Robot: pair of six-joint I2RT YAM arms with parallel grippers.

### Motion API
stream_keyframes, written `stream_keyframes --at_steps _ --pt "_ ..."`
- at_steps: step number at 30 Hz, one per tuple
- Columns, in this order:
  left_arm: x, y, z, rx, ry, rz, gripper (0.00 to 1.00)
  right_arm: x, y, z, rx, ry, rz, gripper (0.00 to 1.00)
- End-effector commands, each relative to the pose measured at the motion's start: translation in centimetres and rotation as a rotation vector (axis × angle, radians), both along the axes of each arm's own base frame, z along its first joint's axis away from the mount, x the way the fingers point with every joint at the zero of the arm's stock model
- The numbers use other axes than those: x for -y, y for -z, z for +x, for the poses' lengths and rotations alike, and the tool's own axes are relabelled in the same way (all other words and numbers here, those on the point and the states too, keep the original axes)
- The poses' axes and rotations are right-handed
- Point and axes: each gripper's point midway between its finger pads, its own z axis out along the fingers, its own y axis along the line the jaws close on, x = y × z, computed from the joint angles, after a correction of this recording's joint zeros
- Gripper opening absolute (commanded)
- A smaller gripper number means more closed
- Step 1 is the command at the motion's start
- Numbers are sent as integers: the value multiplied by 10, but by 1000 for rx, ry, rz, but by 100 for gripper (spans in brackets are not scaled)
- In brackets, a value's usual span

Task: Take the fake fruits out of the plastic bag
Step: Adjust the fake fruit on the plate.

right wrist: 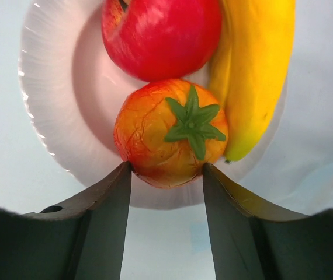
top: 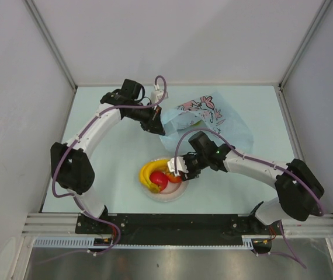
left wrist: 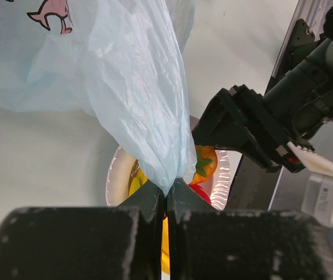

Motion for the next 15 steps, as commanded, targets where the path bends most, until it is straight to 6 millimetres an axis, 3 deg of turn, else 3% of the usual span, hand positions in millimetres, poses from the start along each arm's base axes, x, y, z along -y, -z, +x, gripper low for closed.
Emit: stream_keyframes --at_steps 1,4,10,14,15 --pt "1 -20 -6 38 12 -48 0 -14 7 5 -1 32 -11 43" --pt "1 -21 -6 44 12 -48 0 -11 4 10 12 66 -16 46" --pt "3 -21 -4 38 13 -62 0 11 -12 19 24 154 -29 66" --pt "6 -28 0 44 14 -79 0 27 -40 26 83 215 0 73" --pt "7 -32 1 52 14 -86 1 31 -57 30 119 236 35 73"
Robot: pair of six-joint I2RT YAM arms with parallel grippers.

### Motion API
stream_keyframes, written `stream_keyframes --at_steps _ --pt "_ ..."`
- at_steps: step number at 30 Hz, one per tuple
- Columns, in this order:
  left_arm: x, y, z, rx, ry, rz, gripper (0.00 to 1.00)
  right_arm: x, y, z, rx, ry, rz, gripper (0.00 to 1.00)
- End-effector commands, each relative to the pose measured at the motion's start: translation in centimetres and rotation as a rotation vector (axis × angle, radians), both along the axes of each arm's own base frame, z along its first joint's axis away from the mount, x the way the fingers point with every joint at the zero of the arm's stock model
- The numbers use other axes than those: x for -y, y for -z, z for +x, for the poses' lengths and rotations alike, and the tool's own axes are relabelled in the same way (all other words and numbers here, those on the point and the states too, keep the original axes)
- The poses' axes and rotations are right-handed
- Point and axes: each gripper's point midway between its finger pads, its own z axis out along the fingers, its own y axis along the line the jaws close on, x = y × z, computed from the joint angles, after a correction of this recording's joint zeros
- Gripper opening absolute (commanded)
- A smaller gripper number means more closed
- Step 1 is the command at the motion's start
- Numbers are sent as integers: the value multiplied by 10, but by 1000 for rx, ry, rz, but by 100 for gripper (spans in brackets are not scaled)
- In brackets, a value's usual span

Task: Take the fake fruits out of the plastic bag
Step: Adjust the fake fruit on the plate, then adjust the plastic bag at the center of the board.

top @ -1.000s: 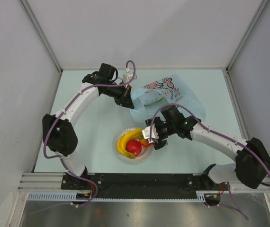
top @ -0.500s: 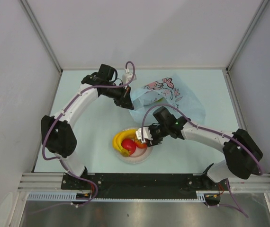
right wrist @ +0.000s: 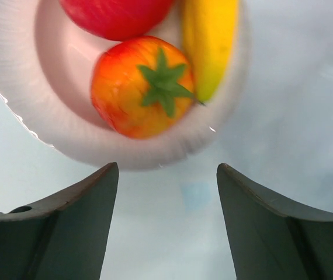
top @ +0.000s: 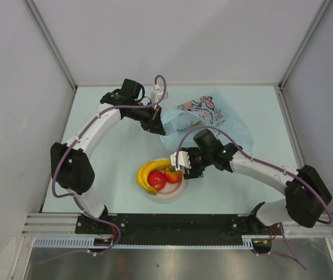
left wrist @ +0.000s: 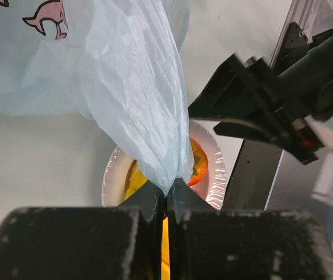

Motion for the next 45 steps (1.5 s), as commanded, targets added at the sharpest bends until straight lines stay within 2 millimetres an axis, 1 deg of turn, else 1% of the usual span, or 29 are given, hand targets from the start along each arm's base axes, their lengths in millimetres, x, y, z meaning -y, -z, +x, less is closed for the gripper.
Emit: stream_keyframes --at_steps 1,3,5,6,7,8,9,10,12,13,16,17,19,22,24,25,27,28,29,30,33,35,37,38,40,41,43,44,45 --pt "7 -33 4 57 7 -78 0 17 -60 18 111 152 94 73" --pt "9 -39 8 75 7 -87 1 18 -99 38 176 263 225 74" --pt "11 -49 13 95 12 -102 0 20 -127 61 216 406 336 72" --pt "13 -50 14 90 17 -107 0 22 -135 71 233 463 370 70" --pt "14 -51 14 79 20 -112 0 36 -136 92 273 583 368 66" --pt "17 -59 10 58 35 -134 0 37 -149 109 289 667 443 60" --pt "19 -58 9 32 40 -144 0 43 -147 120 297 724 447 57" --pt "20 -61 6 2 36 -159 0 56 -138 140 303 819 424 54" --pt "24 -66 2 -19 47 -195 0 65 -126 154 256 900 422 48" --pt "24 -69 1 -21 47 -203 0 71 -109 164 227 936 389 47" --pt "23 -80 -1 24 64 -215 0 80 -95 185 169 1053 407 45" --pt "21 -79 -3 18 65 -204 0 87 -82 195 141 1095 399 45" --pt "18 -76 -7 32 67 -182 1 83 -73 198 102 1078 406 46" --pt "9 -54 -11 13 34 -120 0 84 -45 195 11 1092 368 48" --pt "3 -41 -13 27 11 -83 1 98 -32 185 -68 1170 368 48" --pt "-11 -26 2 79 -79 30 0 100 -24 176 -141 1218 381 49" --pt "-33 -13 24 228 -228 190 0 109 -8 153 -203 1257 382 49" --pt "-49 -11 37 301 -306 277 0 108 -5 145 -227 1260 391 50" --pt "-55 -10 43 343 -335 292 0 107 -4 141 -246 1262 404 54" --pt "-60 -19 46 382 -363 296 0 105 -7 137 -251 1244 418 55" --pt "-58 -23 46 369 -372 281 0 104 -17 151 -189 1228 456 63" --pt "-49 -22 39 334 -339 241 0 96 -29 172 -149 1209 489 65" --pt "-44 -22 37 315 -329 221 0 89 -22 185 -155 1183 472 66" --pt "-41 -26 38 322 -325 210 0 82 -33 197 -143 1165 495 66" --pt "-37 -31 39 331 -315 206 0 73 -38 209 -144 1145 516 66" --pt "-35 -41 43 354 -316 194 0 67 -36 219 -146 1143 521 66" --pt "-33 -44 45 361 -303 203 0 63 -41 231 -144 1150 551 66" --pt "-31 -52 48 374 -302 195 0 59 -36 235 -150 1152 547 65" --pt "-31 -53 49 380 -296 197 0 56 -42 243 -137 1151 562 67"
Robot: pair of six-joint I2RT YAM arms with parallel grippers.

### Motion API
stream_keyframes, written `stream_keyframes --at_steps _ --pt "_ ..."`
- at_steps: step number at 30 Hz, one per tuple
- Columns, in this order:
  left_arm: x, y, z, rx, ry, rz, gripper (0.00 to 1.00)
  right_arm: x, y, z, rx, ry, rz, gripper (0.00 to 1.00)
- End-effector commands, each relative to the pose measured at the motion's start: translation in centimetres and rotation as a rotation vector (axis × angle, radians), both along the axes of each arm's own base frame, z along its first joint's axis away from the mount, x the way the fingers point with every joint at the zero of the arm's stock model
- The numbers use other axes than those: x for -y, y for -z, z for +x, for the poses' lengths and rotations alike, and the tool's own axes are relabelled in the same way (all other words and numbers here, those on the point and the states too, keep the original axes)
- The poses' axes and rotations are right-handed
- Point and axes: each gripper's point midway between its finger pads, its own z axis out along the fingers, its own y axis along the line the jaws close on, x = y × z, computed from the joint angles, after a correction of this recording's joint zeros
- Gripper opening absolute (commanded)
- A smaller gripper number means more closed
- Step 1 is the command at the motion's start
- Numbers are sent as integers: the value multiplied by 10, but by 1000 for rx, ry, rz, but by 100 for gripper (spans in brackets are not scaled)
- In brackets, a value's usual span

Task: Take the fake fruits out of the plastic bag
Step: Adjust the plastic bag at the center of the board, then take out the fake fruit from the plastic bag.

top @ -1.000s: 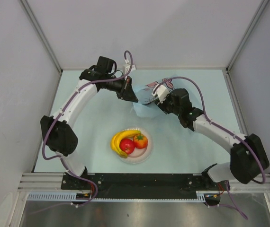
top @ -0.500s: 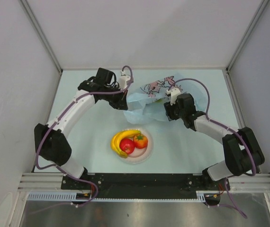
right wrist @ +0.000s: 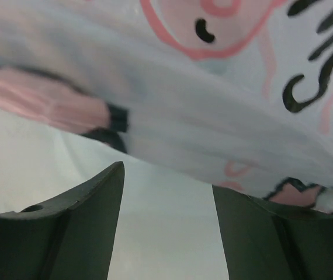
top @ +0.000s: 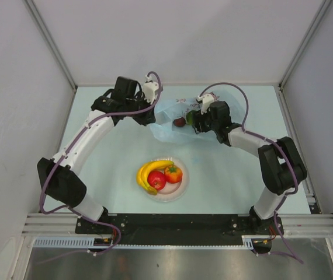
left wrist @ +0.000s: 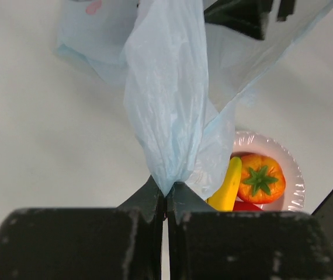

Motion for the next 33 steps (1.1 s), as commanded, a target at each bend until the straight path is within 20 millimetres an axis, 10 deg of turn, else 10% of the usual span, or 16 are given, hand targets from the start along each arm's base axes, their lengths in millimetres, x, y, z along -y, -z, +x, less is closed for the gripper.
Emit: stream_keyframes --at_steps 1,11,17,19,23,33 --pt "11 -39 15 96 16 -32 0 -20 -33 40 119 2 59 70" --pt "31 -53 16 105 94 -87 0 -8 0 91 113 165 2 100" --pt "38 -49 11 91 124 -83 0 -5 29 112 104 180 -72 98" --pt "38 -47 11 92 125 -77 0 0 31 116 112 197 -94 83" --pt "37 -42 15 90 115 -64 0 1 -2 117 152 160 -58 55" --pt "32 3 14 -24 84 2 0 -1 -123 42 183 -76 157 48"
